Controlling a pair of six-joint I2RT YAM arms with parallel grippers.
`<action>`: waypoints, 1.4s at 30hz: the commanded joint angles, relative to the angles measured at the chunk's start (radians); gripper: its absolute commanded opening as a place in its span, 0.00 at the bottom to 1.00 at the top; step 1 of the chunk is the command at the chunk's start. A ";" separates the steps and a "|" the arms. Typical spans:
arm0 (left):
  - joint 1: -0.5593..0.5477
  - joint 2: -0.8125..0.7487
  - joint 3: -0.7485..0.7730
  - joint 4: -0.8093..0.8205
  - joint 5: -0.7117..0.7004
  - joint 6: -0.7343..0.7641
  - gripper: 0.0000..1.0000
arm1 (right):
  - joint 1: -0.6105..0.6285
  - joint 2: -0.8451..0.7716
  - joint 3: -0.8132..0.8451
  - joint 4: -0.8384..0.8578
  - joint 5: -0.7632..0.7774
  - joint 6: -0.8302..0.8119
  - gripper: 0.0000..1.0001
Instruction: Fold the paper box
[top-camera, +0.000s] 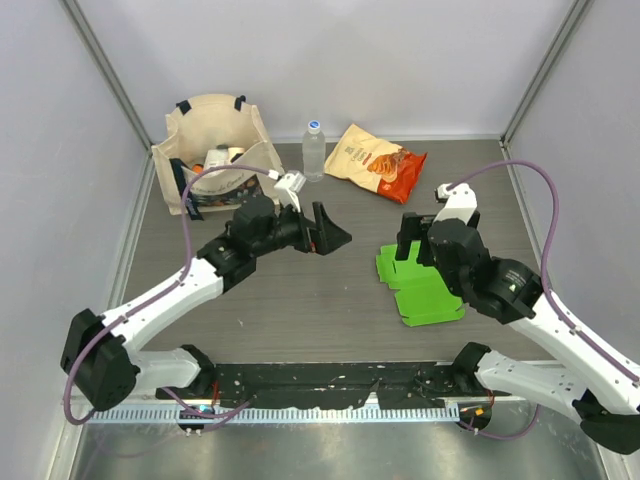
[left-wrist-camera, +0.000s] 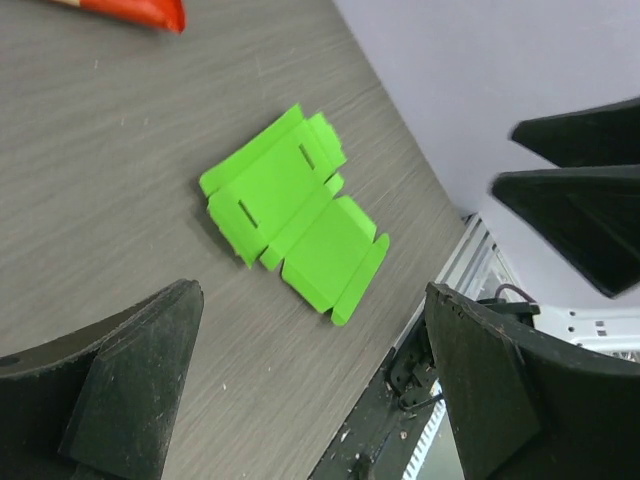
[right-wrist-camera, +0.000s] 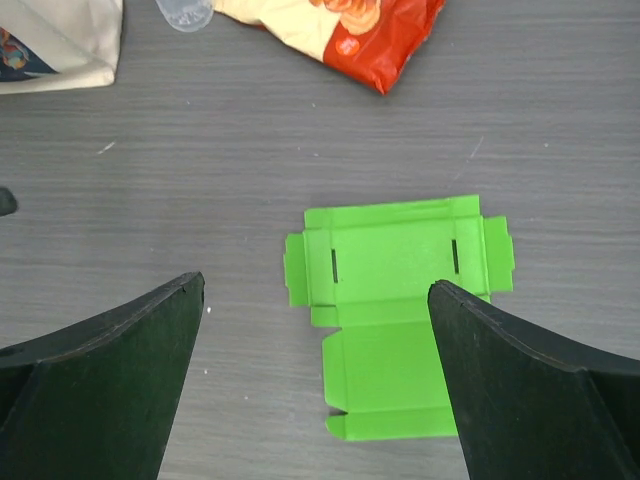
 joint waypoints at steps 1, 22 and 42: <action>-0.045 0.049 -0.081 0.163 -0.104 -0.101 0.97 | 0.003 -0.049 -0.020 -0.069 0.036 0.094 1.00; -0.325 0.687 -0.109 0.739 -0.251 -0.537 0.73 | 0.003 -0.304 -0.063 -0.149 0.159 0.212 0.99; -0.257 0.807 0.017 0.469 -0.424 -0.356 0.26 | 0.003 -0.345 -0.119 -0.189 0.040 0.274 0.98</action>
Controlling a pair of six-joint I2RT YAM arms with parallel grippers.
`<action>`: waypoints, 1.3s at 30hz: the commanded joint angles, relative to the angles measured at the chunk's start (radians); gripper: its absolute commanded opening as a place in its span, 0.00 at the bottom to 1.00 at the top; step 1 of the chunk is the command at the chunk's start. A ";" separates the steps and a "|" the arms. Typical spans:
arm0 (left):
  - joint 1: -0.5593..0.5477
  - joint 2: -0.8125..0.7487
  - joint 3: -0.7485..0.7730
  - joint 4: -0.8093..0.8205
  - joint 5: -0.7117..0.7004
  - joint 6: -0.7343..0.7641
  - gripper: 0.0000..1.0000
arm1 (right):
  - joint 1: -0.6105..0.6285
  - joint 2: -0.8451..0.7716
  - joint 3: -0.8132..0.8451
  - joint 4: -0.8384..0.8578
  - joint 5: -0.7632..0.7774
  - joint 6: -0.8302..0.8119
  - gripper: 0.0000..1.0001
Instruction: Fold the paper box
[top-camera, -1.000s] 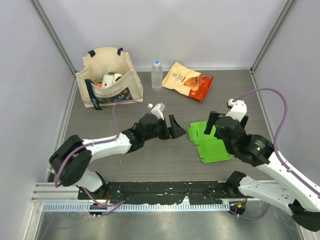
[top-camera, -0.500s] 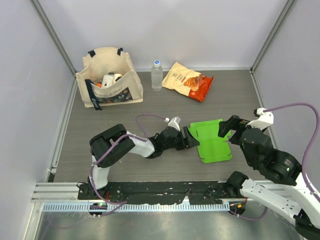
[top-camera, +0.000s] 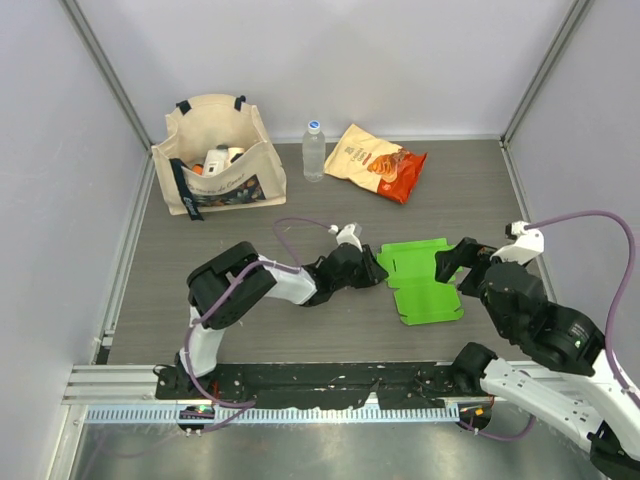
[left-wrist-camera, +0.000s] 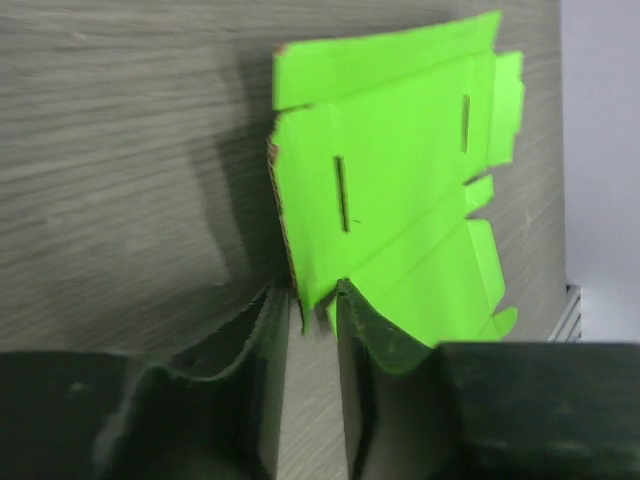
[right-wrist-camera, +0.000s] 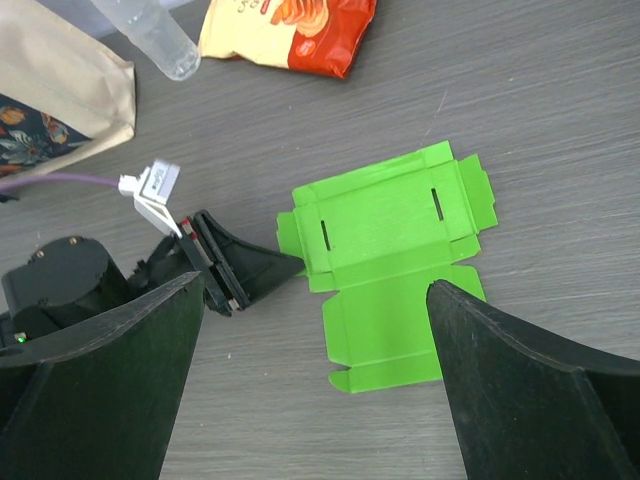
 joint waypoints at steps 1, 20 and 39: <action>0.052 -0.002 -0.032 -0.048 -0.034 0.057 0.19 | 0.003 0.038 -0.028 0.030 -0.036 0.029 0.98; 0.212 -0.760 -0.616 -0.163 -0.173 -0.007 0.00 | -0.098 0.470 -0.373 0.613 -0.581 0.203 0.99; 0.214 -0.744 -0.736 0.056 -0.129 -0.222 0.00 | -0.284 0.441 -0.783 1.024 -0.990 0.408 0.82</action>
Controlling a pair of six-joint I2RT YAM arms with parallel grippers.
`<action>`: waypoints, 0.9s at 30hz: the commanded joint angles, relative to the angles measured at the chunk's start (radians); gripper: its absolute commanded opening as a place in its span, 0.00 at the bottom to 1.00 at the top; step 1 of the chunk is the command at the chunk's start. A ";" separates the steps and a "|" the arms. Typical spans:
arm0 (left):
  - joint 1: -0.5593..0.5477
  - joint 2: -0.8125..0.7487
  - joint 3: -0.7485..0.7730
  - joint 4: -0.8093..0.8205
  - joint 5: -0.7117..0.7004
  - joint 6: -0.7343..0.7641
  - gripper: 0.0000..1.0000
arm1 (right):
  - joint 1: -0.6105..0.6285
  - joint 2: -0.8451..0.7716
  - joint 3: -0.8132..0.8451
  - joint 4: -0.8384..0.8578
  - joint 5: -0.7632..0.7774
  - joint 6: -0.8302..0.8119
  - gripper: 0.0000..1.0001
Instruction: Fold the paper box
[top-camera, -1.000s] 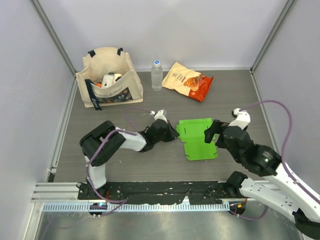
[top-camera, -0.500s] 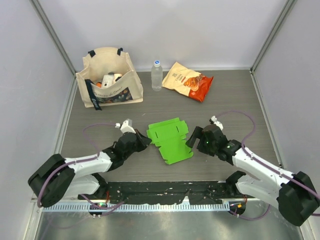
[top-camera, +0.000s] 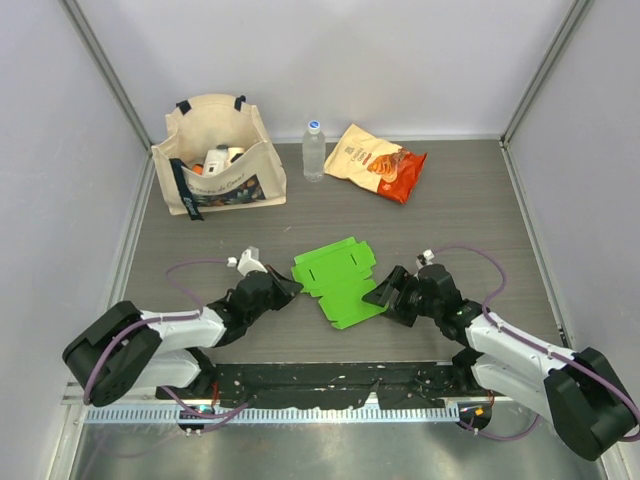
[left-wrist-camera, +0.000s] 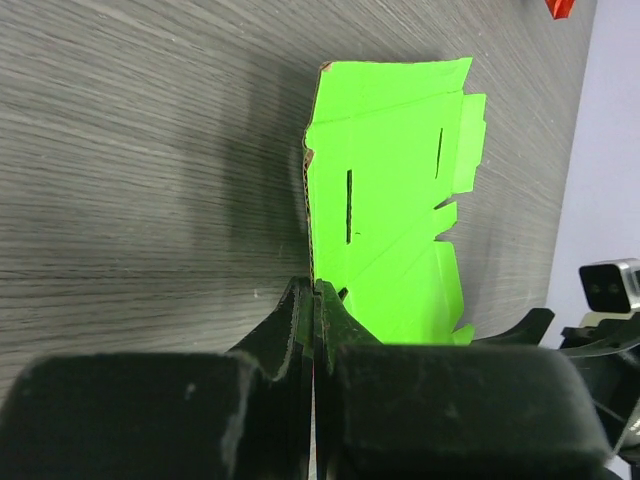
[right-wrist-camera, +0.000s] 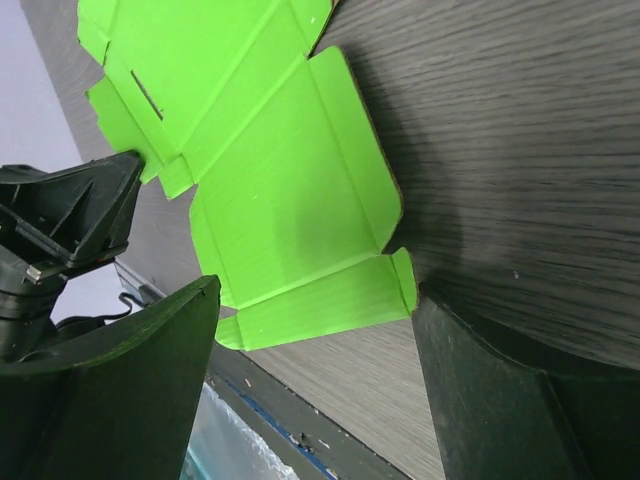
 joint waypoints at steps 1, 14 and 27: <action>0.001 0.044 0.008 0.155 0.031 -0.055 0.00 | 0.000 -0.005 -0.028 0.036 -0.020 0.012 0.81; 0.063 -0.114 0.180 -0.153 0.258 0.431 0.00 | -0.002 -0.013 0.427 -0.551 0.480 -0.430 0.88; 0.154 -0.341 0.384 -0.507 0.733 0.841 0.00 | 0.000 0.035 0.713 -0.495 -0.095 -0.990 0.82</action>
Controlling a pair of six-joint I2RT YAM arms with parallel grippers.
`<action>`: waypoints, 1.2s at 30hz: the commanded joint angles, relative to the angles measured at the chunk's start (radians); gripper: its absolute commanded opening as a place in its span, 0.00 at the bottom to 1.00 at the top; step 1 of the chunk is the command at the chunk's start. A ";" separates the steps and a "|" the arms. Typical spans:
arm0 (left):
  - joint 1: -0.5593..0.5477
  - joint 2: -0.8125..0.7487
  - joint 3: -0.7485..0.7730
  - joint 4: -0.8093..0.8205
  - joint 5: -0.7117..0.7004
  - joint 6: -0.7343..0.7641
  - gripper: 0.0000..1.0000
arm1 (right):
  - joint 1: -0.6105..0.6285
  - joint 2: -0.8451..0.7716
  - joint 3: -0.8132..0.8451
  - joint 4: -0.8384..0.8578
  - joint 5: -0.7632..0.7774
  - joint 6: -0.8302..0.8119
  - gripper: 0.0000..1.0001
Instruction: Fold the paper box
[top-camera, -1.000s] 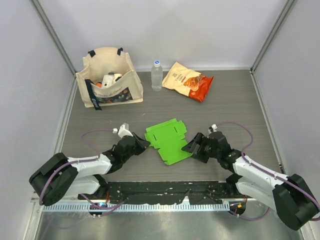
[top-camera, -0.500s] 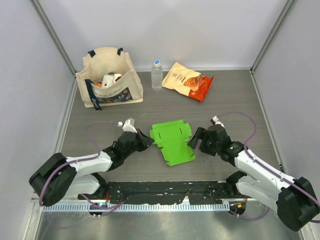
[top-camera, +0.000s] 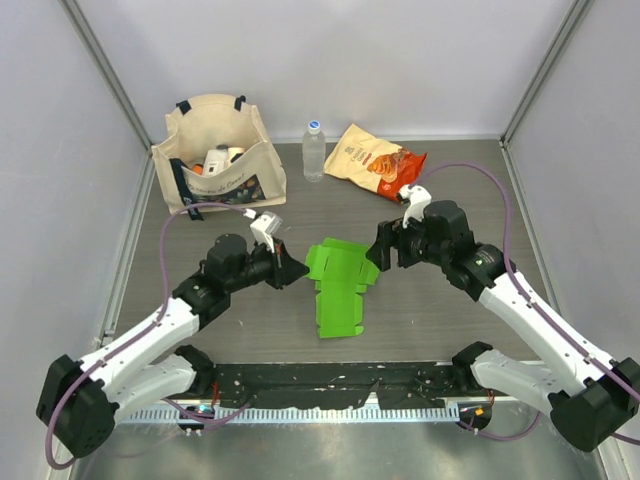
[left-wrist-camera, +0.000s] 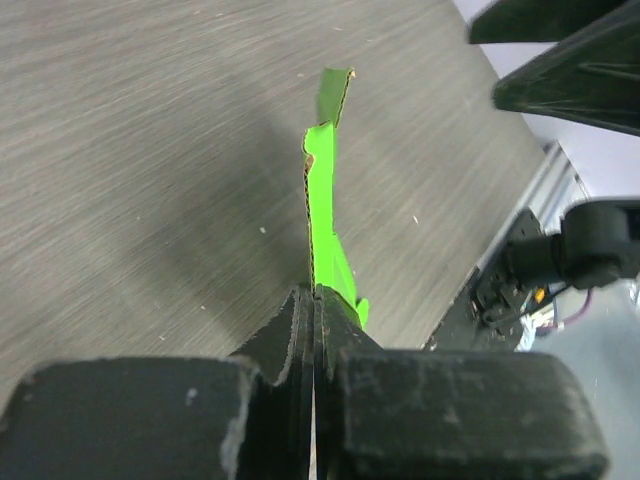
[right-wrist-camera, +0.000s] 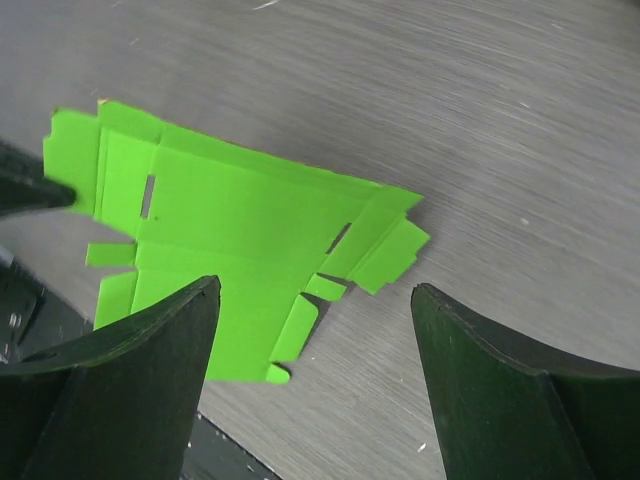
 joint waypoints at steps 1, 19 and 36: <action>0.015 -0.080 0.100 -0.150 0.216 0.221 0.00 | 0.001 -0.032 0.023 0.038 -0.264 -0.224 0.82; 0.055 -0.053 0.287 -0.373 0.429 0.447 0.00 | 0.001 -0.005 -0.026 0.194 -0.640 -0.286 0.69; 0.088 -0.023 0.290 -0.275 0.572 0.353 0.00 | 0.001 -0.026 -0.174 0.481 -0.725 -0.095 0.31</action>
